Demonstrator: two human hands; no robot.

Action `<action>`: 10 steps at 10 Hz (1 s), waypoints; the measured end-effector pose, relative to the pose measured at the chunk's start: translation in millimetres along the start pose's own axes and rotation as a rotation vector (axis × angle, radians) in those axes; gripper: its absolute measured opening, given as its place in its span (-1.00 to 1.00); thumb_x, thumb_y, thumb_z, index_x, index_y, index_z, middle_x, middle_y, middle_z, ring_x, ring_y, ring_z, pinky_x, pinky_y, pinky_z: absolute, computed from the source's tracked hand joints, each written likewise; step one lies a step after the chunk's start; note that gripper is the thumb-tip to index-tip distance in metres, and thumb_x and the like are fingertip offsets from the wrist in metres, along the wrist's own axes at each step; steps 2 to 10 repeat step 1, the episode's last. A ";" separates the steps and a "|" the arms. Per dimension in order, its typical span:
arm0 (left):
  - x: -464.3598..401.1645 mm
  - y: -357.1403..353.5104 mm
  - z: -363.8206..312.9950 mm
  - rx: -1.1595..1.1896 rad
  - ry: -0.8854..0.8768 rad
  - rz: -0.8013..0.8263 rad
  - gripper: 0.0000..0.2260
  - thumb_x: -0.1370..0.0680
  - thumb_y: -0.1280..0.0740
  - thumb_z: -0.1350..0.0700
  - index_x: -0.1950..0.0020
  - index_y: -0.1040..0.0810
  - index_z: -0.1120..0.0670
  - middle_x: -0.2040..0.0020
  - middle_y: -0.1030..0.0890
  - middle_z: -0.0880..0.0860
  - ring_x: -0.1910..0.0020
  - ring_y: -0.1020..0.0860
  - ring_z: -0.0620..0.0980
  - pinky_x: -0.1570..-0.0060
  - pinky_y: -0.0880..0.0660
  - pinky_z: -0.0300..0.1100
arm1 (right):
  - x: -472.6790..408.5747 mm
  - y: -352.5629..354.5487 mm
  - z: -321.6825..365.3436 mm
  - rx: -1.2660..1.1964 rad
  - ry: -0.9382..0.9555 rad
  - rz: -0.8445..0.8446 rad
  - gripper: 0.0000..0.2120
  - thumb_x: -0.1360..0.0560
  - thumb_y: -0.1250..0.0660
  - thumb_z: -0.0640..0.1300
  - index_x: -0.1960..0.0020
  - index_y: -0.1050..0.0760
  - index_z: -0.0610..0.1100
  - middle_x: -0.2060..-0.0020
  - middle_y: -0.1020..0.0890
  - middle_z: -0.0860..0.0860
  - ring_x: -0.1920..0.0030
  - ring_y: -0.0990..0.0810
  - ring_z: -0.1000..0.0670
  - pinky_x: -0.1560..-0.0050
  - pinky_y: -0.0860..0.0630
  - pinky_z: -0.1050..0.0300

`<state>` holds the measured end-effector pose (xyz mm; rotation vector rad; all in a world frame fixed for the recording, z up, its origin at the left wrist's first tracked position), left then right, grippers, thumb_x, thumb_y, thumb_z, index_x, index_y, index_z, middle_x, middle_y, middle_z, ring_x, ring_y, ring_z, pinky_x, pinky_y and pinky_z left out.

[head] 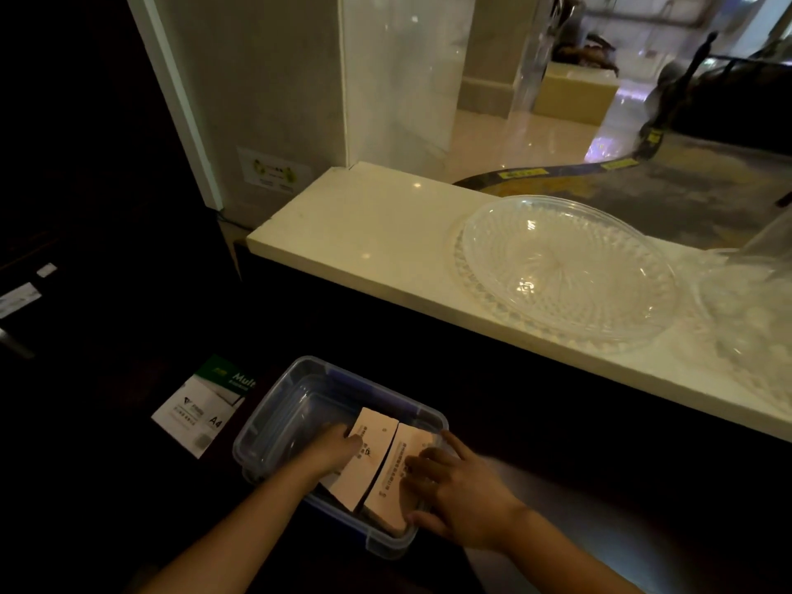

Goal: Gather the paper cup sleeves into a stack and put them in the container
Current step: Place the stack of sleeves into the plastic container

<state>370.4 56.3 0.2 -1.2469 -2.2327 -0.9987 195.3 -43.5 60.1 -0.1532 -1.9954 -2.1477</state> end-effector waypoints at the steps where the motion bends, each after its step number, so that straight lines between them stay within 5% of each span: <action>1: 9.5 13.3 -1.9 0.034 -0.076 -0.035 -0.67 -0.53 -0.19 0.13 -0.29 -0.36 0.13 -0.16 -0.56 0.10 0.02 -0.51 -0.05 0.21 -0.42 -0.25 | -0.1 4.8 -1.0 -0.024 -0.018 0.016 -0.41 -0.50 0.11 0.26 -0.37 -0.28 -0.03 -0.38 -0.39 -0.10 -0.41 -0.23 -0.12 -0.33 0.35 -0.18; 10: 9.5 13.3 -1.9 0.034 -0.076 -0.035 -0.67 -0.53 -0.19 0.13 -0.29 -0.36 0.13 -0.16 -0.56 0.10 0.02 -0.51 -0.05 0.21 -0.42 -0.25 | -0.1 4.8 -1.0 -0.024 -0.018 0.016 -0.41 -0.50 0.11 0.26 -0.37 -0.28 -0.03 -0.38 -0.39 -0.10 -0.41 -0.23 -0.12 -0.33 0.35 -0.18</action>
Point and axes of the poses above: each hand's wrist, its own x-axis away from the middle knuckle, its own y-axis out of the back of the hand, z = x × y, the point moved 3 cm from there along -x, towards the middle knuckle
